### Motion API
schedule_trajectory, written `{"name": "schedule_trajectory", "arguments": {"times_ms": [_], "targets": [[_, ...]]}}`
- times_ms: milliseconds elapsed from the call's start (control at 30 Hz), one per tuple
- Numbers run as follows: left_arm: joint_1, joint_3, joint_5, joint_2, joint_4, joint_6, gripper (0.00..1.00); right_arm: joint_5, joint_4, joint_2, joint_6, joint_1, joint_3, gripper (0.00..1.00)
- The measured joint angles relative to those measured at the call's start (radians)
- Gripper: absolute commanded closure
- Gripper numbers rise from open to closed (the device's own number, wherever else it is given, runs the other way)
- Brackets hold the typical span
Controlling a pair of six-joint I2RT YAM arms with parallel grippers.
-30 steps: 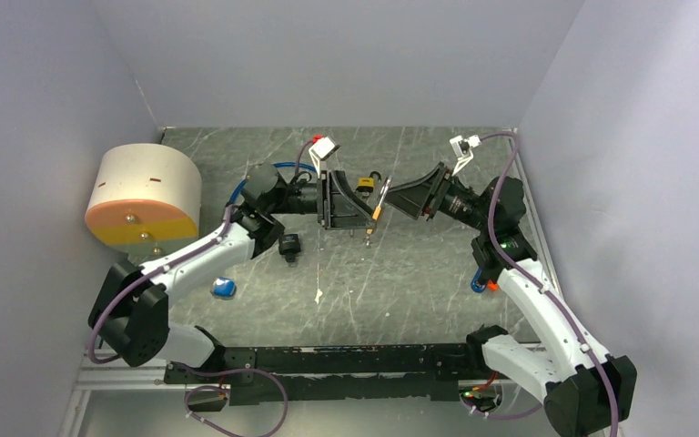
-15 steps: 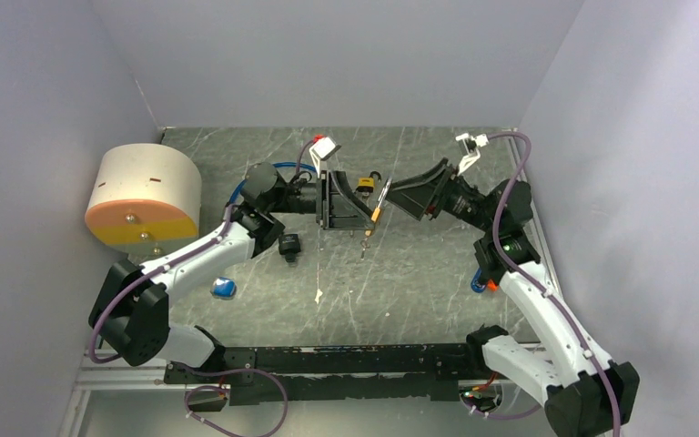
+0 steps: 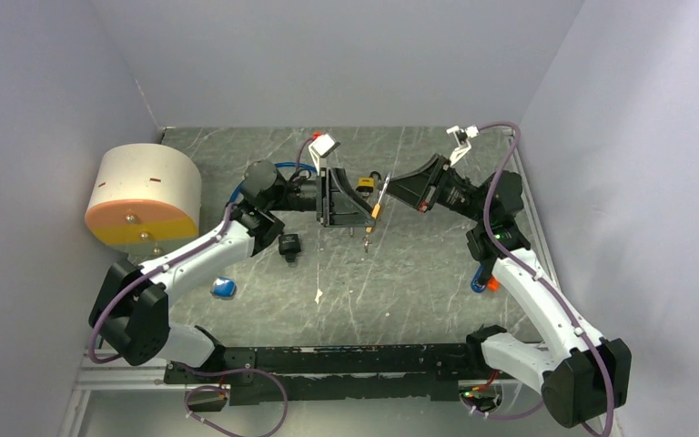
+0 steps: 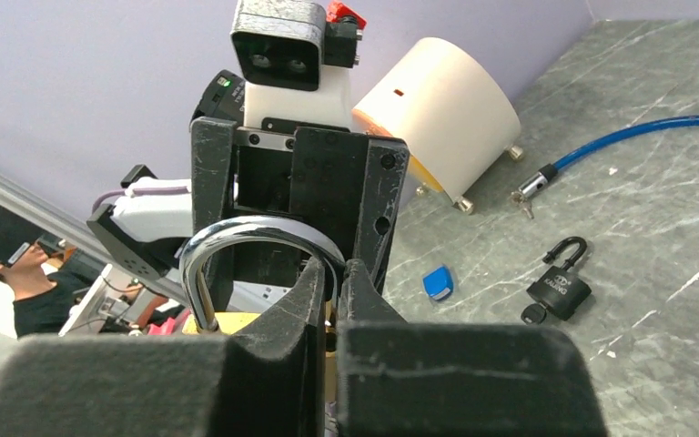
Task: Unlock with the key
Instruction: Unlock the lock, then place the lock at the center of the board.
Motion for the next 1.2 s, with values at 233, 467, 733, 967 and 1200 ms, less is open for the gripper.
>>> {"name": "schedule_trajectory", "arguments": {"times_ms": [233, 467, 733, 967, 1200], "targets": [[-0.001, 0.0, -0.008, -0.004, -0.072, 0.055, 0.98, 0.069, -0.095, -0.07, -0.036, -0.002, -0.043, 1.0], [-0.008, -0.002, -0.241, -0.136, -0.567, 0.37, 0.98, 0.192, -0.395, -0.142, -0.166, -0.003, -0.06, 1.0], [-0.042, -0.081, -0.64, -0.199, -0.987, 0.62, 0.98, 0.182, -0.584, -0.048, -0.206, 0.029, -0.183, 1.0], [-0.06, -0.113, -0.755, -0.142, -1.021, 0.632, 0.97, 0.171, -0.597, 0.106, -0.196, 0.038, -0.205, 1.0], [-0.029, -0.128, -1.055, 0.04, -1.038, 0.612, 0.98, 0.352, -0.671, 0.303, -0.251, -0.007, -0.212, 1.0]]}}
